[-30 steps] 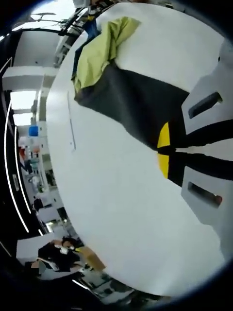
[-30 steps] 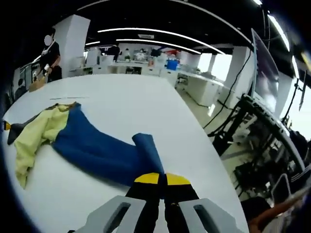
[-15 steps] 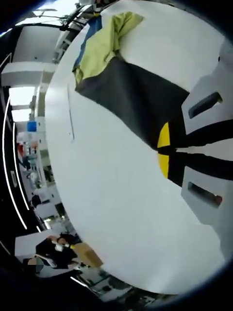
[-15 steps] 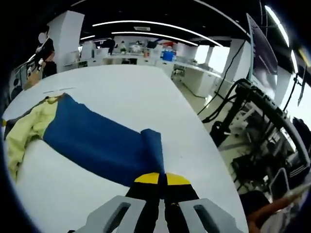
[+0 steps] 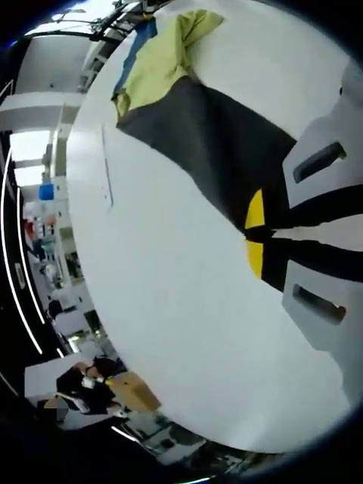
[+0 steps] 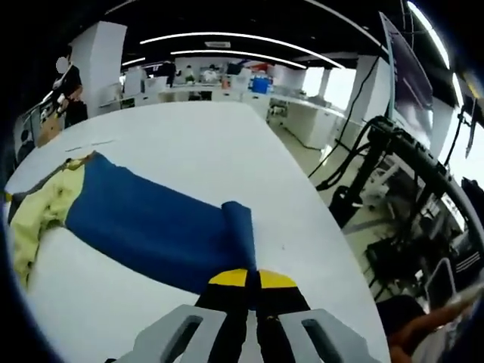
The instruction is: Fold the garment on the visible template until the final outline fits inside the template.
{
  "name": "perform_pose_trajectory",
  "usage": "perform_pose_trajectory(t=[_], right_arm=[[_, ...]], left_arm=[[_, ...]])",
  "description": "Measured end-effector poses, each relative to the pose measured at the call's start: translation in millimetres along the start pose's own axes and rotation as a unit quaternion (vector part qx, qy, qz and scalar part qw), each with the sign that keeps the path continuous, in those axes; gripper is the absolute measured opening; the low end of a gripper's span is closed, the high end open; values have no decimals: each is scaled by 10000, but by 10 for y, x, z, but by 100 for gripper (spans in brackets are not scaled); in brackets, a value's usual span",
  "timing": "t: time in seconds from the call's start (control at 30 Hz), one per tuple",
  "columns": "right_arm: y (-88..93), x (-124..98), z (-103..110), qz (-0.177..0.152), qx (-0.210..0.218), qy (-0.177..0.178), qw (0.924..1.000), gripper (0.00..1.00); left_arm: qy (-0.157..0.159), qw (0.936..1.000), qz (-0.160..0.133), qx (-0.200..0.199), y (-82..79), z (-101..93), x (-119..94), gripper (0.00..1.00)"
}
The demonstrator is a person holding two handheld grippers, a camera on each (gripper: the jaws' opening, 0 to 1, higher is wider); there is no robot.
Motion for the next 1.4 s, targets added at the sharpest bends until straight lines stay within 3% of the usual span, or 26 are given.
perform_pose_trajectory(t=[0.07,0.23,0.47,0.6,0.67,0.9,1.07,1.3,1.4], right_arm=[[1,-9,8,3,-31,-62,10000,6],[-12,-60,37,-35,101,-226,9997,21],[-128,-200,287,-282,28,-933,9952,55],[-187,-274,472,-389,-45,-1364,9899,71],[-213,-310,566,-447,-144,-1557,9867,77],[-307,-488,1005,-570,-490,-2454,9665,90],[-319,-629,1360,-563,-752,-3104,9460,96],[-296,-748,1709,-514,-1020,-3635,9246,96],[-262,-818,1889,-479,-1171,-3936,9105,95]], left_arm=[[66,9999,-110,-10,-6,-16,-38,3],[258,9988,-374,-185,-32,-75,-130,19],[693,9945,-735,-293,-54,-252,-266,47],[976,9910,-920,-10,-69,-425,-360,61],[1139,9879,-1051,-105,-84,-502,-416,66],[1419,9816,-1276,-19,-86,-705,-555,82],[1612,9760,-1462,42,-86,-850,-678,90],[1810,9695,-1631,264,-93,-1021,-802,99],[1936,9658,-1682,370,-96,-1109,-850,99]])
Point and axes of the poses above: the point that each gripper's makers call its tool centre point, and the gripper's own axes: x roughly forward along the fingers, z roughly to its left, y roughly out of its underside, the point moved 8 cm from there along -x, roughly backward along the fingers, and after that the axes turned 3 degrees about x, right-handed, at the moved point
